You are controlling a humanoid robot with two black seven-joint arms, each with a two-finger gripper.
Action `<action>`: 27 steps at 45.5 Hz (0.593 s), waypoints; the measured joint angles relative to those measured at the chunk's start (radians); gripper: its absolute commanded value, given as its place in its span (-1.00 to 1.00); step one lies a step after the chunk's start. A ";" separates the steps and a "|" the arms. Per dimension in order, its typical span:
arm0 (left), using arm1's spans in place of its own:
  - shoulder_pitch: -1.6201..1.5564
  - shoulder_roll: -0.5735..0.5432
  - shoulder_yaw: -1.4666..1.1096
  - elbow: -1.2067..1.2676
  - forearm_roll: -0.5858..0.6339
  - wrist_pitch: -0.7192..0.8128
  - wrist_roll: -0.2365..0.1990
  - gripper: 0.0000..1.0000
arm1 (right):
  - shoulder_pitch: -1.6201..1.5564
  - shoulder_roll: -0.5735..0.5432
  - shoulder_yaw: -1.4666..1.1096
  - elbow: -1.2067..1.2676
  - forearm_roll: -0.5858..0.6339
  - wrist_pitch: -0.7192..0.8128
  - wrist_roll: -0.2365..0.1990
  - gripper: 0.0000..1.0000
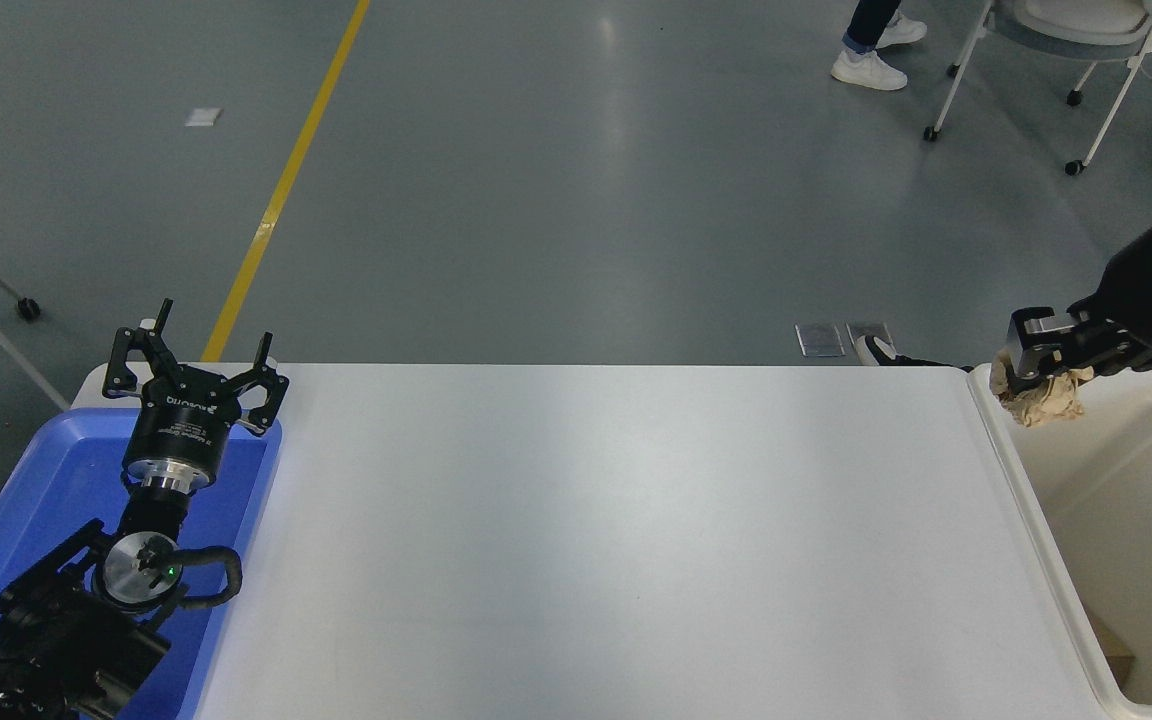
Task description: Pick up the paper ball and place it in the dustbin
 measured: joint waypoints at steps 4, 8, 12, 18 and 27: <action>0.000 0.000 0.000 0.000 0.000 0.000 0.000 1.00 | 0.015 -0.002 -0.007 0.003 0.000 0.011 -0.001 -1.00; 0.000 0.000 0.000 0.000 0.000 0.000 0.000 1.00 | 0.021 -0.009 -0.028 -0.001 -0.005 0.017 -0.001 -1.00; 0.000 0.000 0.000 0.000 0.000 0.000 0.000 1.00 | 0.015 -0.037 -0.058 -0.027 -0.017 0.020 -0.001 -1.00; 0.000 0.000 0.000 0.000 0.000 0.000 0.000 1.00 | -0.029 -0.124 -0.086 -0.112 -0.089 0.020 0.004 -1.00; 0.000 0.000 0.000 0.000 0.000 0.000 0.000 1.00 | -0.170 -0.297 -0.062 -0.334 -0.228 0.015 0.057 -1.00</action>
